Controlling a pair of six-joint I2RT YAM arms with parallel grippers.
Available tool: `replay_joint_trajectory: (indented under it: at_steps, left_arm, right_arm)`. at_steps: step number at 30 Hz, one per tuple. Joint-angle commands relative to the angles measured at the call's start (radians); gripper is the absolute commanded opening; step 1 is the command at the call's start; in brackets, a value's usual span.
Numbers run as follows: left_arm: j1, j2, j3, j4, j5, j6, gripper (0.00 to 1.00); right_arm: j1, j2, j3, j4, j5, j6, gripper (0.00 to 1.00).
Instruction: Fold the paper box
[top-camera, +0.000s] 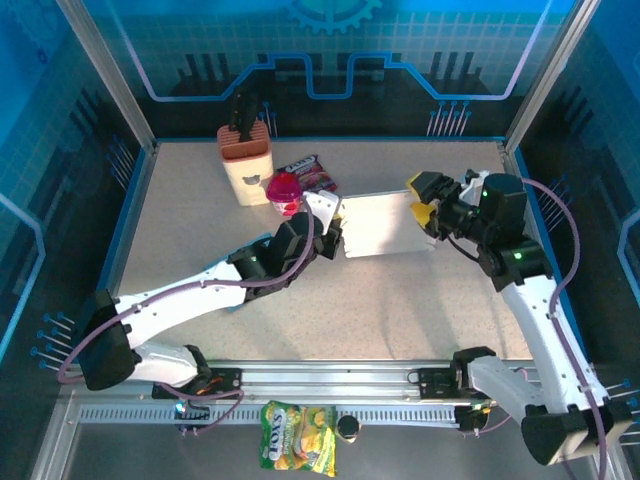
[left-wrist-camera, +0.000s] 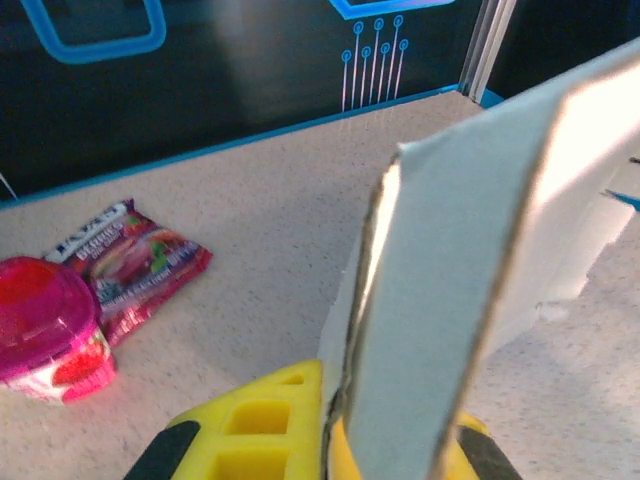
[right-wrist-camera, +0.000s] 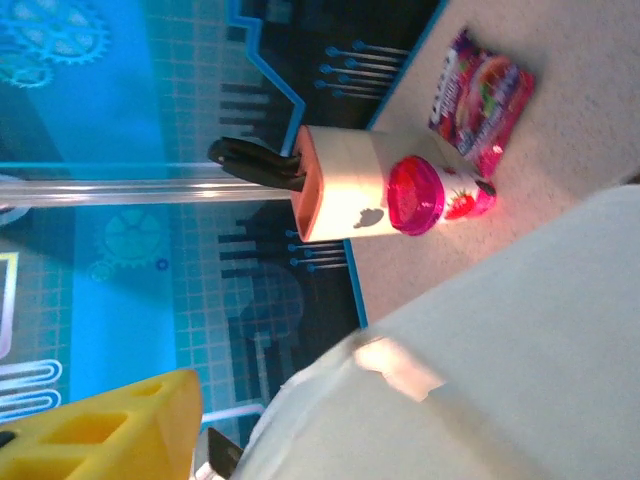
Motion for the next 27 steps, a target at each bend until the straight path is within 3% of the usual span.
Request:
replay_joint_trajectory:
  at_steps: [1, 4, 11, 20, 27]
  left_arm:
    - [-0.042, 0.053, 0.099, -0.262, -0.115, -0.234, 0.00]
    - [-0.054, 0.092, 0.143, -0.370, -0.146, -0.334, 0.00]
    - [-0.092, 0.088, 0.114, -0.350, -0.180, -0.381, 0.00]
    - [-0.130, 0.069, 0.067, -0.273, -0.194, -0.297, 0.00]
    - [-0.147, 0.054, 0.056, -0.261, -0.211, -0.267, 0.00]
  right_arm:
    - [0.060, -0.030, 0.081, -0.077, 0.138, -0.072, 0.73]
    - [0.146, -0.010, 0.116, -0.130, 0.234, -0.077, 0.76]
    - [0.338, 0.030, 0.115, -0.197, 0.457, 0.000, 0.74]
    - [0.363, 0.131, 0.109, -0.115, 0.457, 0.036, 0.70]
    - [0.358, 0.214, 0.103, -0.049, 0.418, 0.056, 0.54]
